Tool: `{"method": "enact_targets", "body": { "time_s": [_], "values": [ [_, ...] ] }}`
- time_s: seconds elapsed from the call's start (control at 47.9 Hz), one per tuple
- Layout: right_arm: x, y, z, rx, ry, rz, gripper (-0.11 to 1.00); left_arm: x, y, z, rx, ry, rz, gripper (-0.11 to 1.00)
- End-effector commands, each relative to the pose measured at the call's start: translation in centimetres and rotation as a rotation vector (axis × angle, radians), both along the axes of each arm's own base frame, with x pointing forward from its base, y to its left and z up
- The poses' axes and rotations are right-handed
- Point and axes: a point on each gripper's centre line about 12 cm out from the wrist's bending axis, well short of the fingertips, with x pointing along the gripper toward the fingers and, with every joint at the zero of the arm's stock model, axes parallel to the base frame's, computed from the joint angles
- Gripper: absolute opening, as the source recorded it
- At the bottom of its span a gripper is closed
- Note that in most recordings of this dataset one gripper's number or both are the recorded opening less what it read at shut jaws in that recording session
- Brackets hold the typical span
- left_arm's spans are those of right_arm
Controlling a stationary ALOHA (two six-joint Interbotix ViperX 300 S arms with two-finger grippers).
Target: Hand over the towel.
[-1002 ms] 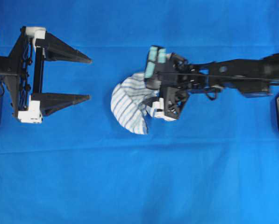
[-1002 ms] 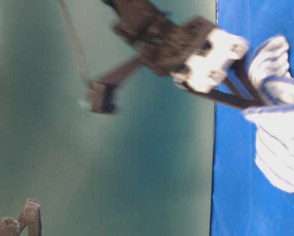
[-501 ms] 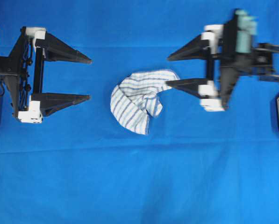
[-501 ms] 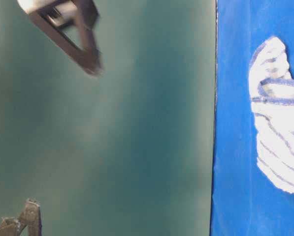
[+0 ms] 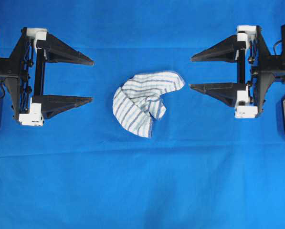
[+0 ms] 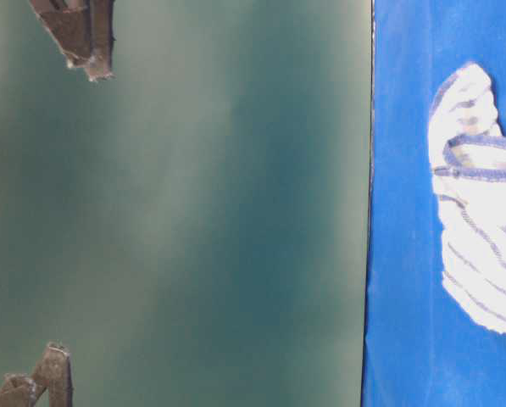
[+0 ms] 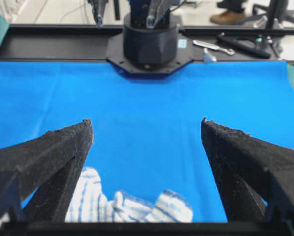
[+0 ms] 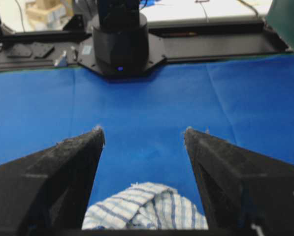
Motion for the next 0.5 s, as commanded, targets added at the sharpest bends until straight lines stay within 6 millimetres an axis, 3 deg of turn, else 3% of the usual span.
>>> {"method": "enact_targets", "body": {
  "time_s": [0.0, 0.23, 0.48],
  "values": [
    [-0.2, 0.1, 0.7, -0.005, -0.024, 0.002, 0.7, -0.2, 0.0, 0.7, 0.0, -0.021, 0.001, 0.94],
    [-3.5, 0.4, 1.7, -0.002, -0.024, 0.003, 0.7, -2.7, 0.0, 1.1, 0.006, -0.023, 0.0, 0.93],
    [-9.9, 0.8, 0.4, -0.006, -0.095, 0.001, 0.7, -8.0, -0.1, 0.4, 0.013, -0.026, -0.003, 0.93]
  ]
}}
